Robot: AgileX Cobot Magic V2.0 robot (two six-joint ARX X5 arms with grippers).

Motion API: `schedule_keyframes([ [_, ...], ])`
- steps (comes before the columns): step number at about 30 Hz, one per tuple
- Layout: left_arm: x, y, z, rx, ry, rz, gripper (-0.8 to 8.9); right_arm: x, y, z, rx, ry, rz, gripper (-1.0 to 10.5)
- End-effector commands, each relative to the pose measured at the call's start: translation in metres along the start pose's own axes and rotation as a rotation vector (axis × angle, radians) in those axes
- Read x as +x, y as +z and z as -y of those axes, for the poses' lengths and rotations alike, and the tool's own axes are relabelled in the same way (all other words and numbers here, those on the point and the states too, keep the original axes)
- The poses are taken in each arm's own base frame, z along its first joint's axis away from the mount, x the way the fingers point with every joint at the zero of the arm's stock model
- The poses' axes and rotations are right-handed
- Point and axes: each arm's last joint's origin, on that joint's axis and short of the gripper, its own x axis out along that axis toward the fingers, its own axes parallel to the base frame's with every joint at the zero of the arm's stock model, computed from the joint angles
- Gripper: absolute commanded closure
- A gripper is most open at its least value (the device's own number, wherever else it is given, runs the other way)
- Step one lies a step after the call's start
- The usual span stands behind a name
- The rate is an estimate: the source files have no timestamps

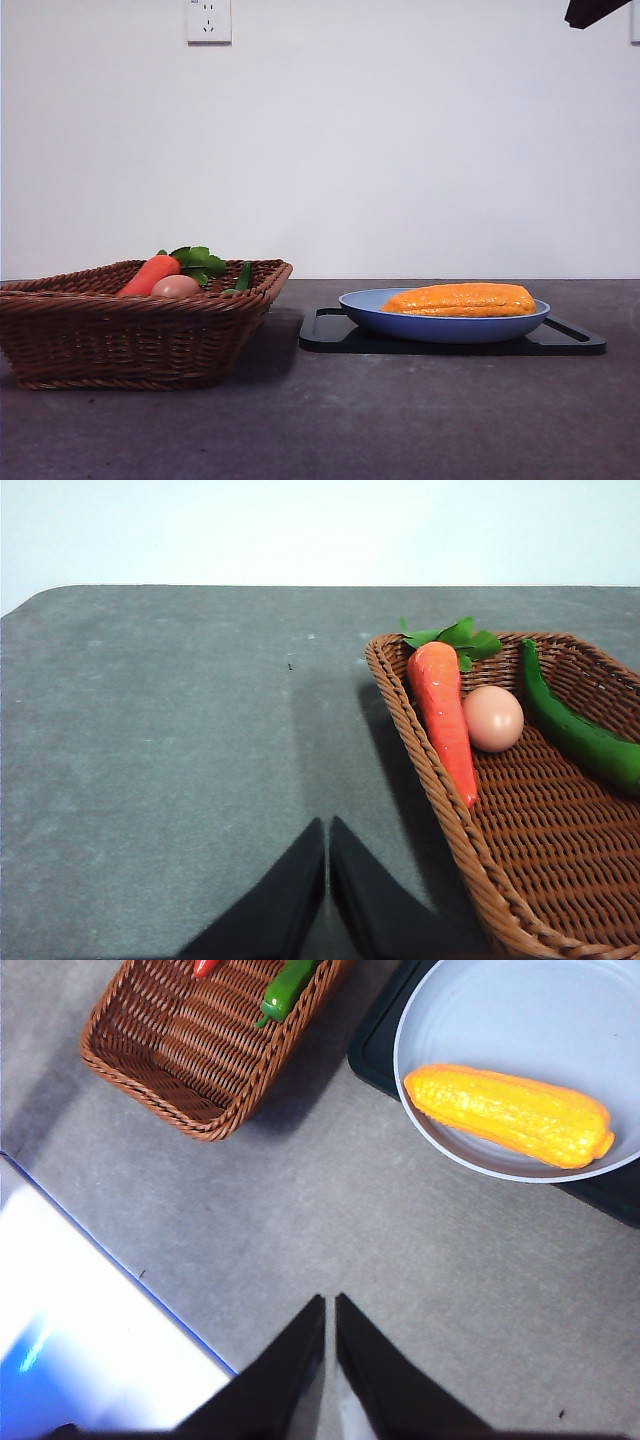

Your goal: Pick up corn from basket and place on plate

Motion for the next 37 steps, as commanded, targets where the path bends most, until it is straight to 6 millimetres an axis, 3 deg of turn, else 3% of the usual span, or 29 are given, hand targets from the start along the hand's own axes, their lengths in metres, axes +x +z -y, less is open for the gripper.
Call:
schedule_keyframes([
  [1, 0.003, -0.009, -0.001, -0.010, -0.001, -0.027, 8.06, -0.002, 0.005, -0.002, -0.030, 0.002, 0.016, 9.4],
  [5, 0.003, -0.009, 0.000, -0.010, -0.002, -0.027, 8.06, -0.015, 0.007, 0.002, -0.111, -0.089, 0.123, 9.4],
  [9, 0.003, -0.009, -0.001, -0.010, -0.001, -0.026, 8.06, -0.042, 0.006, 0.003, -0.191, -0.198, 0.398, 9.4],
  [13, 0.003, -0.009, -0.001, -0.009, -0.002, -0.022, 8.06, -0.058, -0.015, 0.005, -0.217, -0.281, 0.632, 9.4],
  [15, 0.003, -0.008, -0.001, -0.009, -0.002, -0.019, 8.06, -0.059, -0.038, 0.009, -0.226, -0.356, 0.732, 9.4],
  [18, 0.003, -0.009, -0.001, -0.009, -0.001, -0.019, 8.06, -0.048, -0.075, 0.017, -0.211, -0.486, 0.822, 9.4],
  [24, 0.003, -0.009, -0.001, -0.009, -0.001, -0.019, 8.06, -0.014, -0.124, 0.035, -0.167, -0.703, 0.936, 9.4],
  [30, 0.003, -0.009, -0.001, -0.009, -0.002, -0.019, 8.06, 0.026, -0.155, 0.053, -0.195, -0.728, 1.005, 9.4],
  [37, 0.003, -0.009, -0.001, -0.009, -0.001, -0.019, 8.06, 0.058, -0.177, 0.070, -0.153, -0.749, 0.980, 9.4],
])
